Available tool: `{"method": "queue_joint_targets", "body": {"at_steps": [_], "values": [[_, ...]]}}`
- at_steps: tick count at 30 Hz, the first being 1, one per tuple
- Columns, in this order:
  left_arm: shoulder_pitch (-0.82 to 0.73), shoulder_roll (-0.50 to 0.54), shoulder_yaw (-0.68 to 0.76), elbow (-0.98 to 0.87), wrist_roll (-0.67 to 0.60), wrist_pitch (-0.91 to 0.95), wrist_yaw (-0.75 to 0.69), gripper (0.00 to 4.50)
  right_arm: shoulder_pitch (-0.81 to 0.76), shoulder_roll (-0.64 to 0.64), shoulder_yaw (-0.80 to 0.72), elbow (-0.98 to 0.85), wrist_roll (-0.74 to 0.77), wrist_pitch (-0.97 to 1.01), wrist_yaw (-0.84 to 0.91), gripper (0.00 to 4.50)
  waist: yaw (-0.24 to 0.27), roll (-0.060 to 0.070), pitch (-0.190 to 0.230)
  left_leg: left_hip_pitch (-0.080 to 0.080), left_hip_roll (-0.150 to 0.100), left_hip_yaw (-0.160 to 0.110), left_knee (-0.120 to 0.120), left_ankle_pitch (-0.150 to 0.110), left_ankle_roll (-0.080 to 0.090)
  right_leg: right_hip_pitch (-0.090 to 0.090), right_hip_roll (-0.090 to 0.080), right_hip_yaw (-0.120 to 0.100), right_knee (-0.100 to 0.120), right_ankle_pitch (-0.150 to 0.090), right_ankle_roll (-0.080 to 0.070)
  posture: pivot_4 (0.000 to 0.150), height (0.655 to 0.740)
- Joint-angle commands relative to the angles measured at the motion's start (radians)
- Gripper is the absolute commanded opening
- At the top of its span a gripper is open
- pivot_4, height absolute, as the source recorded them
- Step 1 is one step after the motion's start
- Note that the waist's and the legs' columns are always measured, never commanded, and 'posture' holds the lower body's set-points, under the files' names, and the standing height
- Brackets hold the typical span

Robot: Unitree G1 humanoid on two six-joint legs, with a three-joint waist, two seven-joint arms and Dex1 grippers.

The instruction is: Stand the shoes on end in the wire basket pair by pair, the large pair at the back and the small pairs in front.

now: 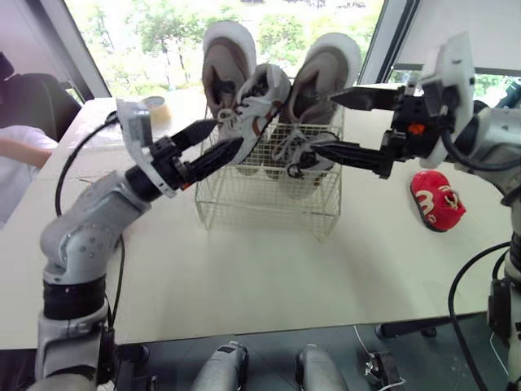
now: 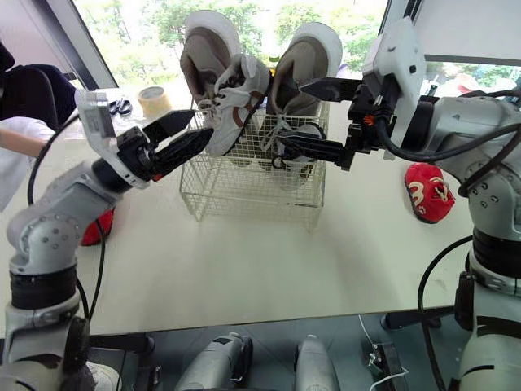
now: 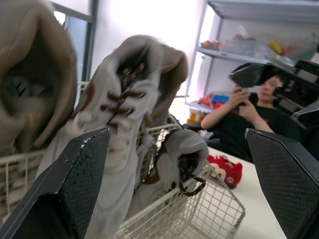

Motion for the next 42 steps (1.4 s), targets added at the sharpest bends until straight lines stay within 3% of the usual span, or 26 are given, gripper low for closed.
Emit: {"method": "queue_joint_targets", "body": {"at_steps": [1,8,15,18,23,25,26,34,42], "values": [[-0.083,-0.014,-0.071,0.069,0.114,-0.036,-0.016,4.47,0.002,0.007,-0.035,-0.037,0.007,-0.025,-0.018,4.50,-0.001,0.000,0.000,0.000,0.000,0.000,0.000,0.000,0.000,0.000,0.000,0.000,-0.001,0.000,0.000,0.150,0.7400],[-0.241,-0.081,-0.137,0.265,0.297,-0.076,0.015,4.47,0.024,0.012,-0.048,-0.062,0.012,-0.030,-0.042,4.50,-0.010,-0.001,0.001,0.000,0.000,0.001,-0.002,0.000,0.000,-0.002,0.000,0.001,-0.001,0.000,0.000,0.150,0.7400],[-0.311,-0.141,-0.119,0.348,0.345,-0.114,-0.009,4.47,0.043,0.012,-0.065,-0.085,0.020,-0.025,-0.065,4.50,-0.005,-0.001,0.001,0.000,0.000,0.001,-0.001,0.000,0.000,-0.002,0.000,0.001,-0.001,0.000,0.000,0.150,0.7400],[-0.314,-0.153,-0.093,0.340,0.335,-0.106,0.001,3.68,0.050,0.010,-0.072,-0.092,0.026,-0.023,-0.071,4.50,-0.004,-0.001,0.001,0.000,0.000,0.001,-0.001,0.000,0.000,-0.002,0.000,0.001,-0.001,0.000,0.000,0.150,0.7400],[-0.277,-0.165,-0.043,0.294,0.329,-0.122,0.028,1.11,0.064,0.005,-0.078,-0.101,0.035,-0.025,-0.080,4.50,-0.007,-0.001,0.001,0.000,0.000,0.001,-0.001,0.000,0.000,-0.002,0.000,0.001,0.000,0.000,0.000,0.150,0.7400],[-0.233,-0.180,-0.020,0.258,0.331,-0.177,0.023,0.39,0.065,0.004,-0.078,-0.100,0.037,-0.026,-0.082,4.50,-0.009,-0.001,0.001,0.000,0.000,0.001,-0.001,0.000,0.000,-0.002,0.000,0.001,0.000,0.000,0.000,0.150,0.7400],[-0.213,-0.188,-0.011,0.243,0.334,-0.208,0.018,0.26,0.066,0.004,-0.078,-0.100,0.037,-0.026,-0.082,4.50,-0.009,-0.001,0.001,0.000,0.000,0.001,-0.001,0.000,0.000,-0.002,0.000,0.001,0.000,0.000,0.000,0.150,0.7400],[-0.008,-0.329,-0.010,0.241,0.585,-0.710,0.133,0.25,0.052,0.009,-0.054,-0.078,0.033,-0.039,-0.064,4.50,-0.010,-0.001,0.001,0.000,0.000,0.003,-0.001,0.000,0.000,-0.002,-0.001,0.002,-0.001,0.000,0.000,0.150,0.7400],[-0.007,-0.379,-0.093,0.318,0.953,-0.782,0.474,0.25,0.022,0.020,-0.018,-0.055,0.027,-0.047,-0.045,4.50,-0.011,-0.001,0.000,0.001,0.001,0.003,-0.001,0.000,0.000,-0.002,0.000,0.002,0.001,0.000,0.000,0.150,0.7400]]}}
